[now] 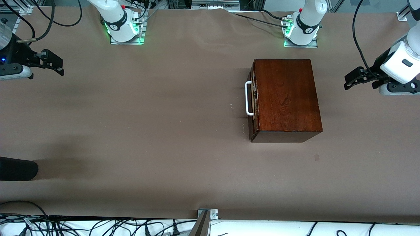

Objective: Open drawer, take yellow block, close drawer
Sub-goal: 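Move the left gripper toward the wooden box's drawer handle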

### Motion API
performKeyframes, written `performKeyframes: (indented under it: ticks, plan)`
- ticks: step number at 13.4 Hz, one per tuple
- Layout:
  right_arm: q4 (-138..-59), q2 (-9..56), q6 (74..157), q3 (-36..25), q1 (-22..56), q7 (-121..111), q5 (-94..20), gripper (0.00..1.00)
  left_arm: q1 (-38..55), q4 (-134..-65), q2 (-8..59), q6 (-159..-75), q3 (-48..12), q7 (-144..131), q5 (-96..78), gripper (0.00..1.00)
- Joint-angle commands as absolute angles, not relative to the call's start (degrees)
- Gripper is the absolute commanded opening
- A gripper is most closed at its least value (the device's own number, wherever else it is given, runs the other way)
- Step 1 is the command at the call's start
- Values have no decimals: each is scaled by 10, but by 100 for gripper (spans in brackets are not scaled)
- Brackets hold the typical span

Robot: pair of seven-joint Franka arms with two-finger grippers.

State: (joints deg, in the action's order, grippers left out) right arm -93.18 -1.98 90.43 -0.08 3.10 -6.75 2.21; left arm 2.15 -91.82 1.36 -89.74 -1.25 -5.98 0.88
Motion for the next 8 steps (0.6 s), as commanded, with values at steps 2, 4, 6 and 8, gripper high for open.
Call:
performKeyframes:
  ticks: [2, 4, 6, 8]
  plan:
    - [-920, -18, 894, 4, 24, -63, 15, 100, 18, -896, 23, -874, -11, -45, -9, 100]
    - [-921, -18, 896, 4, 24, -63, 15, 100, 21, -893, 27, -873, -14, -45, -7, 100]
    - [-920, -18, 896, 4, 24, -63, 15, 100, 25, -894, 27, -869, -15, -47, -6, 100]
    - [-920, -18, 897, 4, 24, -63, 15, 100, 25, -895, 27, -865, -14, -47, -8, 100]
